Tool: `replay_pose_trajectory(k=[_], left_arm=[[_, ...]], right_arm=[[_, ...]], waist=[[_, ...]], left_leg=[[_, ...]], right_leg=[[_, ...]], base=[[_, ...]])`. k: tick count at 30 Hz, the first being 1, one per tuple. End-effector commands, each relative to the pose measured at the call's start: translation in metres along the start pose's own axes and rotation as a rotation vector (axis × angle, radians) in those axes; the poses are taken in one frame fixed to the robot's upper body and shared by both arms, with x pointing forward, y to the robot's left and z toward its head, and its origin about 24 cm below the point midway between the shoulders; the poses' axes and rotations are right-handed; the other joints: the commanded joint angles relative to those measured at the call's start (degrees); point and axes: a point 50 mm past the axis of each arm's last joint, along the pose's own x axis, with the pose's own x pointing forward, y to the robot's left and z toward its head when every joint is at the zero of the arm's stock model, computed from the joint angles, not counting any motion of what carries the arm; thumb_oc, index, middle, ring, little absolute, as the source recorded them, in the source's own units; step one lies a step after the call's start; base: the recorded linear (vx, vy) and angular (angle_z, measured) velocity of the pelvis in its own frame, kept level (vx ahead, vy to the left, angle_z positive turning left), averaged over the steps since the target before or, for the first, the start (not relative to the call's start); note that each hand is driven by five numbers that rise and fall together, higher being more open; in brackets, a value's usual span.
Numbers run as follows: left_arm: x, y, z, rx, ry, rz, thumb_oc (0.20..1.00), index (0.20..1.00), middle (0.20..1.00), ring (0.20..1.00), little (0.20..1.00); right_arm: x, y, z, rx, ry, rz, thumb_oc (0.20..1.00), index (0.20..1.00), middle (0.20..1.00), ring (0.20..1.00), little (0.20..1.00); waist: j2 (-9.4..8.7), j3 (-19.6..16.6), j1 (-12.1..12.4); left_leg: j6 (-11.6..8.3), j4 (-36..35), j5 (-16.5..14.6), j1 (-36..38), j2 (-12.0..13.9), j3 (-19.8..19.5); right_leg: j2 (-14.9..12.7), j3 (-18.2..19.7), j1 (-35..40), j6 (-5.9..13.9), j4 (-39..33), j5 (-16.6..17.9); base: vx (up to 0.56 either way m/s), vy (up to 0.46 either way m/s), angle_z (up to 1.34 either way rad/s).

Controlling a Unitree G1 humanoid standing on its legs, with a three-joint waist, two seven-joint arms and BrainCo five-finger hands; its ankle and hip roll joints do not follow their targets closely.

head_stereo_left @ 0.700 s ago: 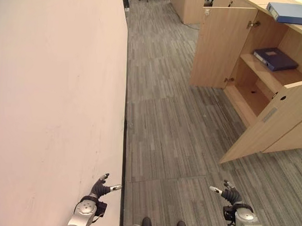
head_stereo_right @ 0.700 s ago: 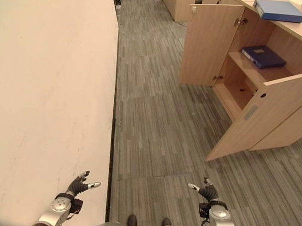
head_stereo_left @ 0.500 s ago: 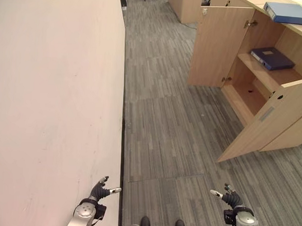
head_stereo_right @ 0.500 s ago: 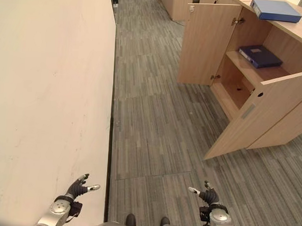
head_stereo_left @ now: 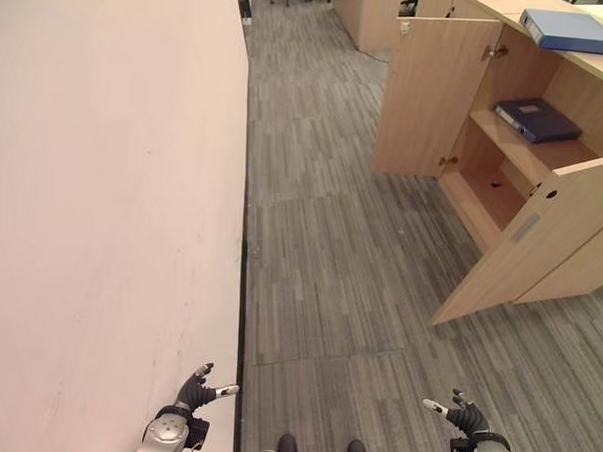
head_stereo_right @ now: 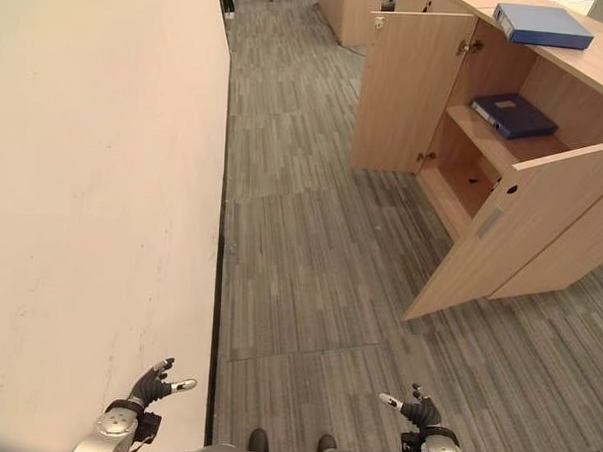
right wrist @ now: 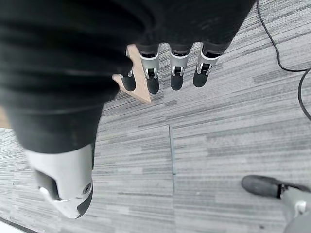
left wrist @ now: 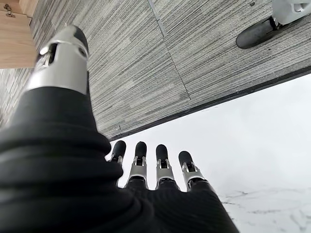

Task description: Put the empty folder in the office cabinet

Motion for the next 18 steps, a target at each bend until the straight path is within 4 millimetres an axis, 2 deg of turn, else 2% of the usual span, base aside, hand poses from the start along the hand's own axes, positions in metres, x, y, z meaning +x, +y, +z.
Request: replay_pose_trajectory(k=[1,3,4,5,6,7,9,12,14,16,18], left_arm=[[0.012,0.017,0.034,-0.02,-0.103,0.04,1.0,1.0,1.0,1.0,1.0],[0.012,0.017,0.041,-0.015,-0.128,0.033,1.0,1.0,1.0,1.0,1.0],[0.013,0.017,0.041,-0.015,-0.128,0.033,1.0,1.0,1.0,1.0,1.0],[0.014,0.016,0.045,-0.017,-0.134,0.03,1.0,1.0,1.0,1.0,1.0],[0.014,0.016,0.046,-0.014,-0.137,0.03,1.0,1.0,1.0,1.0,1.0],[0.014,0.015,0.046,-0.014,-0.14,0.027,1.0,1.0,1.0,1.0,1.0],[0.014,0.014,0.047,-0.012,-0.142,0.024,1.0,1.0,1.0,1.0,1.0],[0.014,0.015,0.046,-0.001,-0.139,0.021,1.0,1.0,1.0,1.0,1.0],[0.014,0.015,0.045,0.001,-0.134,0.021,1.0,1.0,1.0,1.0,1.0],[0.014,0.014,0.046,0.012,-0.134,0.02,1.0,1.0,1.0,1.0,1.0],[0.014,0.016,0.046,0.012,-0.133,0.025,1.0,1.0,1.0,1.0,1.0]], right_arm=[[0.007,-0.003,0.022,0.035,-0.067,-0.012,1.0,1.0,1.0,1.0,1.0],[0.007,-0.006,0.025,0.035,-0.081,-0.02,1.0,1.0,1.0,1.0,1.0],[0.007,-0.006,0.025,0.036,-0.081,-0.02,1.0,1.0,1.0,1.0,1.0],[0.007,-0.008,0.026,0.035,-0.084,-0.022,1.0,1.0,1.0,1.0,1.0],[0.007,-0.009,0.025,0.034,-0.08,-0.025,1.0,1.0,1.0,1.0,1.0],[0.007,-0.009,0.023,0.033,-0.073,-0.027,1.0,1.0,1.0,1.0,1.0],[0.007,-0.01,0.022,0.034,-0.067,-0.03,1.0,1.0,1.0,1.0,1.0],[0.007,-0.013,0.021,0.029,-0.056,-0.035,1.0,1.0,1.0,1.0,1.0],[0.008,-0.012,0.022,0.031,-0.055,-0.035,1.0,1.0,1.0,1.0,1.0],[0.009,-0.012,0.025,0.033,-0.061,-0.041,1.0,1.0,1.0,1.0,1.0],[0.01,-0.009,0.027,0.036,-0.062,-0.04,1.0,1.0,1.0,1.0,1.0]], waist=[[-2.61,2.66,0.41],[-2.98,3.96,0.78],[-2.95,3.88,0.6],[-3.58,4.93,0.65],[-3.66,5.06,0.48],[-3.65,5.2,0.48],[-3.75,5.12,0.45],[-4.34,4.44,2.06],[-4.23,4.37,2.56],[-3.41,4.84,4.2],[-3.83,5.05,5.11]], left_leg=[[-7.27,7.88,-4.87,-0.31,8.46,-3.14],[-7.76,13.88,-3.32,-3.42,7.94,-4.48],[-7.78,14.42,-3.53,-3.9,7.96,-4.73],[-7.79,20.98,-0.8,-7.89,7.55,-6.24],[-7.63,23.49,0.48,-9.67,7.75,-6.67],[-7.41,24.34,1.74,-10.89,8.06,-6.44],[-7.15,24.54,2.38,-12.5,8.28,-5.72],[-6.36,19.68,1.11,-17.47,7.02,-3.52],[-6.42,17.85,2.08,-18.41,6.7,-3.46],[-6.39,12.15,4.94,-23.16,6.4,-3.45],[-6.27,8.61,5.45,-24.37,5.78,-3.34]], right_leg=[[-3.2,1.56,1.19,3.42,4.44,-6.97],[-2.76,1.57,1.36,2.57,5.41,-7.37],[-2.73,1.39,1.21,2.56,5.49,-7.42],[-2.37,1.67,1.19,1.29,7.23,-8.35],[-2.34,1.5,1.18,0.85,7.93,-8.87],[-2.35,1.55,1.41,0.56,8.51,-9.27],[-2.5,1.37,1.52,0.32,9.1,-9.96],[-3.09,2.0,2.65,0.5,9.45,-11.7],[-2.88,2.28,3.2,0.57,9.38,-12.06],[-1.35,4.02,5.79,0.4,8.99,-13.55],[-1.03,5.5,7.67,0.23,9.18,-15.42]], base=[[-0.02,-0.124,0.04],[-0.03,-0.107,0.05],[-0.03,-0.119,0.22],[0.01,-0.085,0.24],[0.04,-0.086,0.22],[0.04,-0.015,0.04],[0.09,0.003,0.04],[0.18,0.023,0.21],[0.16,0.028,0.05],[0.25,0.028,0.02],[0.3,0.037,-0.31]])
